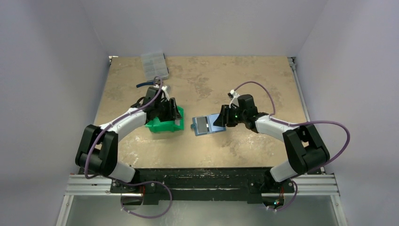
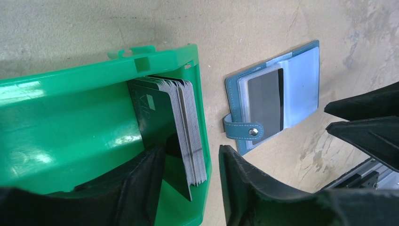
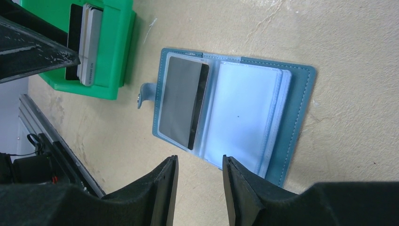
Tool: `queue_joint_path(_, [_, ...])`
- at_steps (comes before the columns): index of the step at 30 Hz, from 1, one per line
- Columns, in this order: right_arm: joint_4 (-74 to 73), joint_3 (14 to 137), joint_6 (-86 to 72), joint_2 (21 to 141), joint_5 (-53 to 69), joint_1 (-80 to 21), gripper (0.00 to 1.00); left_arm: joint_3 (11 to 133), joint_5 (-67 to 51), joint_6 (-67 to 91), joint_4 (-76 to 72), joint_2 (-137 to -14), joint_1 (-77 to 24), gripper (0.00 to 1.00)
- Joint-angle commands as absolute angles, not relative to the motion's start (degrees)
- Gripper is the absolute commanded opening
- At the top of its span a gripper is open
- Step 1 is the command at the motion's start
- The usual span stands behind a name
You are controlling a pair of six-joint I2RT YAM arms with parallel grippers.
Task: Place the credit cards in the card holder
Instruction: Pick up the credit card from the storage box.
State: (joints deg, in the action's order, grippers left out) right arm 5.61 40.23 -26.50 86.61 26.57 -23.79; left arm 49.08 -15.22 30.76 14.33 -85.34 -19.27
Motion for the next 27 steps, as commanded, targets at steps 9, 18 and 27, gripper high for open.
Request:
queue_joint_path(9, [7.7,39.6,-25.8,86.5,27.9,-24.0,0.46,49.3,-15.9,30.6,12.8,-82.7,-18.5,0.32])
queue_joint_path(18, [7.8,39.8,-25.8,86.9,28.1,-24.0,0.46,52.5,-11.3,27.6,19.1,-81.3,-18.5,0.2])
queue_joint_path(27, [7.4,40.1,-25.8,87.1,26.6,-24.0,0.46,54.2,-8.6,26.4,22.8,-79.1,-18.5,0.05])
